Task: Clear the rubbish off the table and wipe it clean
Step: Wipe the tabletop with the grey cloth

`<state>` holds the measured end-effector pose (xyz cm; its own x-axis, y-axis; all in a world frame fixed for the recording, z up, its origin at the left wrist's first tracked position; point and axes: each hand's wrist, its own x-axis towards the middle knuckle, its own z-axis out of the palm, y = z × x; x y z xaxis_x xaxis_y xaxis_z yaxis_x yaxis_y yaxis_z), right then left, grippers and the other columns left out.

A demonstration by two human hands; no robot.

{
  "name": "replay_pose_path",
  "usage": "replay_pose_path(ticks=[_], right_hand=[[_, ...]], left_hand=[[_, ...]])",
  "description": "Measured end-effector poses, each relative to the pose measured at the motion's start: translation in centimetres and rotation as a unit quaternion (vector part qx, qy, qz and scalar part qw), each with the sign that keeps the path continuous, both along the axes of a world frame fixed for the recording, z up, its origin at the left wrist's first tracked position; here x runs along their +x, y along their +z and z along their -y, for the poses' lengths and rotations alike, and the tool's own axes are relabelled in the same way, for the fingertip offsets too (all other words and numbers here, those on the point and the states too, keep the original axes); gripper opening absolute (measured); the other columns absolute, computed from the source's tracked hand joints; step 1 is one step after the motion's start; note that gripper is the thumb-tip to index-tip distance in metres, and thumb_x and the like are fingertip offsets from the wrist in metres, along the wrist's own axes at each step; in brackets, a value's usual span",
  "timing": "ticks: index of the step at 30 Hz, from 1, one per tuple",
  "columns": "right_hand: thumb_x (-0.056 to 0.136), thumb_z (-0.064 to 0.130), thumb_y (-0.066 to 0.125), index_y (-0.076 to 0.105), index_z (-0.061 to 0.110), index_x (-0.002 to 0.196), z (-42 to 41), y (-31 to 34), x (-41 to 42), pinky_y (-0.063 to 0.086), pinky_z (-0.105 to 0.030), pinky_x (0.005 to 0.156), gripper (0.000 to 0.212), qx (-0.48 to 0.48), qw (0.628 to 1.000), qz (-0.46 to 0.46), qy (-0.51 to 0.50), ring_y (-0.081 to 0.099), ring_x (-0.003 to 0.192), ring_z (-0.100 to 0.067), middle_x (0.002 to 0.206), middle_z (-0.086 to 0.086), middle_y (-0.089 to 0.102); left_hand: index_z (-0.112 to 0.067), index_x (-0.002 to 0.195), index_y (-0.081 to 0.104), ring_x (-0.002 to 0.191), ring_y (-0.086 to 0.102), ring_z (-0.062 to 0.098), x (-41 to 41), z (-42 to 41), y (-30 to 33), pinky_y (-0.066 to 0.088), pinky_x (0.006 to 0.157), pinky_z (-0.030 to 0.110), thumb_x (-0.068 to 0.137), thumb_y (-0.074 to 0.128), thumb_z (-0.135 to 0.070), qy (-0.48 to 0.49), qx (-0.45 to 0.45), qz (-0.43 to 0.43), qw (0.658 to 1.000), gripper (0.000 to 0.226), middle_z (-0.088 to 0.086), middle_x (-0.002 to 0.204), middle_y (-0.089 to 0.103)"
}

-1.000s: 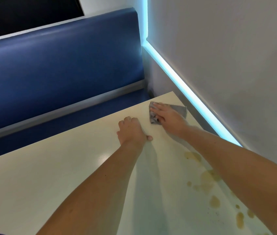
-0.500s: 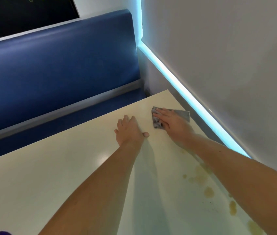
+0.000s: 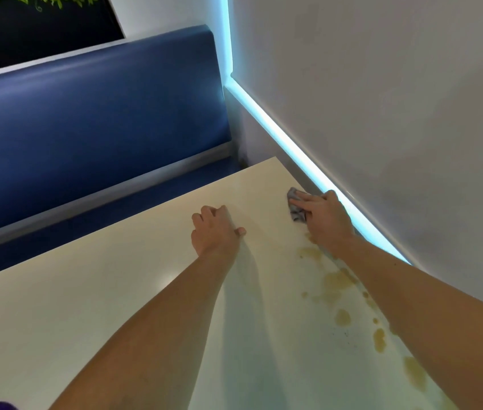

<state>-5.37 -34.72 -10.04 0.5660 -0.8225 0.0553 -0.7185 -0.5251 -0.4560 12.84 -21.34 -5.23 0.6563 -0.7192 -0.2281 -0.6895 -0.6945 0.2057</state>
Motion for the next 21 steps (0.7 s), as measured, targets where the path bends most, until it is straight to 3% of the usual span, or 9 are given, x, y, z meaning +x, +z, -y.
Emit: replay_pose_path(ticks=[3,8,13,16,17,19,21], right_hand=[[0.093,0.005,0.047,0.060,0.028,0.132,-2.3,0.7,0.5,0.037,-0.043,0.105,0.047,0.006,1.000,-0.009,0.005,0.044,0.129,-0.028,0.140,-0.004,0.052],[0.094,0.004,0.050,0.066,0.025,0.125,-3.6,0.7,-0.9,0.038,-0.041,0.103,0.041,0.021,0.998,0.026,0.060,0.048,0.124,-0.030,0.133,-0.007,0.057],[0.092,0.005,0.053,0.071,0.023,0.111,-3.6,0.9,0.2,0.039,-0.027,0.090,0.032,0.054,0.994,0.081,-0.058,0.050,0.113,-0.029,0.121,-0.015,0.054],[0.092,0.003,0.058,0.076,0.020,0.104,-7.2,0.5,-0.8,0.033,-0.005,0.082,0.028,0.042,0.990,0.135,-0.022,0.050,0.102,-0.002,0.104,0.004,0.060],[0.092,0.005,0.060,0.077,0.022,0.103,-8.0,0.2,-1.4,0.033,-0.003,0.082,0.026,0.029,0.990,0.139,-0.014,0.050,0.099,0.000,0.101,0.012,0.059],[0.091,0.007,0.063,0.077,0.026,0.101,-7.8,-0.2,-2.1,0.036,-0.008,0.084,0.027,0.000,0.993,0.119,0.005,0.051,0.098,-0.007,0.098,0.018,0.059],[0.091,0.005,0.062,0.077,0.025,0.102,-5.9,-0.7,-2.2,0.049,-0.023,0.084,0.027,-0.006,0.993,0.114,0.004,0.058,0.096,-0.013,0.099,0.012,0.061]], left_hand=[[-0.025,0.135,0.043,0.128,0.031,0.025,0.1,-0.6,0.4,0.043,0.083,0.036,0.093,0.056,-0.047,-0.016,-0.005,-0.040,0.999,0.049,0.003,0.140,0.035],[-0.022,0.147,0.031,0.146,0.014,0.025,-0.1,-1.3,0.6,0.032,0.109,0.044,0.095,0.048,-0.051,-0.066,0.025,-0.081,0.994,0.062,0.003,0.159,0.018],[-0.022,0.139,0.041,0.136,0.024,0.026,-2.0,-2.8,0.9,0.035,0.101,0.041,0.090,0.053,-0.056,-0.097,0.012,-0.051,0.994,0.060,0.006,0.147,0.029],[-0.022,0.141,0.033,0.131,0.024,0.027,-3.7,-3.3,0.5,0.033,0.100,0.041,0.078,0.061,-0.068,-0.101,0.033,-0.052,0.993,0.083,0.006,0.142,0.027],[-0.021,0.145,0.027,0.132,0.023,0.028,-4.0,-3.3,0.4,0.032,0.102,0.042,0.072,0.065,-0.072,-0.102,0.055,-0.057,0.992,0.097,0.007,0.143,0.024],[-0.018,0.151,0.011,0.136,0.018,0.029,-4.5,-3.2,0.2,0.029,0.108,0.043,0.062,0.071,-0.074,-0.112,0.098,-0.062,0.987,0.121,0.008,0.148,0.017],[-0.016,0.153,0.001,0.141,0.011,0.029,-5.0,-3.2,0.2,0.023,0.112,0.046,0.061,0.076,-0.069,-0.116,0.116,-0.053,0.985,0.131,0.009,0.152,0.010]])
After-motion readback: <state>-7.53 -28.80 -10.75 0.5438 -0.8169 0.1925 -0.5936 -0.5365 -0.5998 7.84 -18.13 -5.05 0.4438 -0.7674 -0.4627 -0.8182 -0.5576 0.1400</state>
